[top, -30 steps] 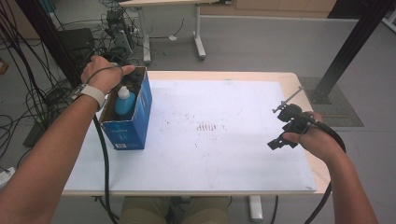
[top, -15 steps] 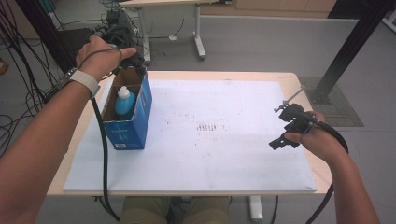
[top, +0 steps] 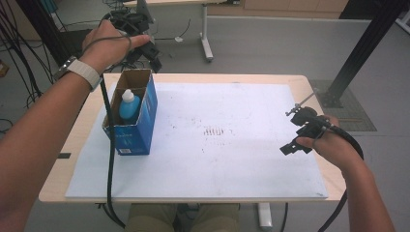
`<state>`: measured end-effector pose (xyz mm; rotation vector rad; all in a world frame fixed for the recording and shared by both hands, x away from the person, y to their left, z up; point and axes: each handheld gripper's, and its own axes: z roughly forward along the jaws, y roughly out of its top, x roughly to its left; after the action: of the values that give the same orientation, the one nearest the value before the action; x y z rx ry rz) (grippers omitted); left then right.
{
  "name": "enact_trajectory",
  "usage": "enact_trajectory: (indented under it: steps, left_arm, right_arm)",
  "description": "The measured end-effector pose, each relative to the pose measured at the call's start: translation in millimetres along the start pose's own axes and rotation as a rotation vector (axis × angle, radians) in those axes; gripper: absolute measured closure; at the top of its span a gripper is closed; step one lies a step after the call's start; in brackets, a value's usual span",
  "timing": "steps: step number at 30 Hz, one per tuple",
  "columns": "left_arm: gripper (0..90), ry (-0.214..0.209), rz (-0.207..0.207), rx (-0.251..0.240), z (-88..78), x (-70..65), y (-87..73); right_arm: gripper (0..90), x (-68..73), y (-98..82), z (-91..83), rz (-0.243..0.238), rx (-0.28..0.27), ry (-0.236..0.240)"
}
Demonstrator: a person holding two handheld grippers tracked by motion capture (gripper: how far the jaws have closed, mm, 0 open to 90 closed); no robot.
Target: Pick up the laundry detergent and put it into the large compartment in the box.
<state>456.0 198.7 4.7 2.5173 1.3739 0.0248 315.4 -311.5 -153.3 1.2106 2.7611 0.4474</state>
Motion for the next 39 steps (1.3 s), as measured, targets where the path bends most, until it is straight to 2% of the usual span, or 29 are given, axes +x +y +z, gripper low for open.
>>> enact_trajectory:
  steps: [2, 8, 10, 18, 28, 39]
  left_arm:
    - [5.9, -0.012, 0.025, -0.004, -1.1, -3.4, 2.5]
    - [6.2, 0.007, 0.16, -0.011, -4.3, -24.5, 13.7]
    - [6.2, 0.005, 0.192, -0.008, -3.5, -29.0, 17.4]
    - [6.4, -0.019, 0.275, 0.01, 3.6, -39.1, 30.8]
    - [6.5, -0.057, 0.421, 0.044, 18.4, -50.3, 46.8]
    - [6.6, -0.067, 0.556, 0.068, 38.6, -71.2, 56.5]
  right_arm:
    - [9.1, -0.2, -0.5, -0.4, 0.003, 0.0, 0.0]
    - [9.2, 0.0, -0.5, -1.9, 0.005, -0.001, -0.001]
    - [9.1, 0.6, -0.8, -2.4, 0.007, -0.004, -0.001]
    - [9.1, 1.6, -3.2, -5.2, 0.013, -0.012, -0.003]
    - [9.1, 2.4, -2.7, -4.3, 0.018, -0.014, -0.002]
    - [9.1, 3.3, -9.3, -6.8, 0.04, -0.026, -0.002]
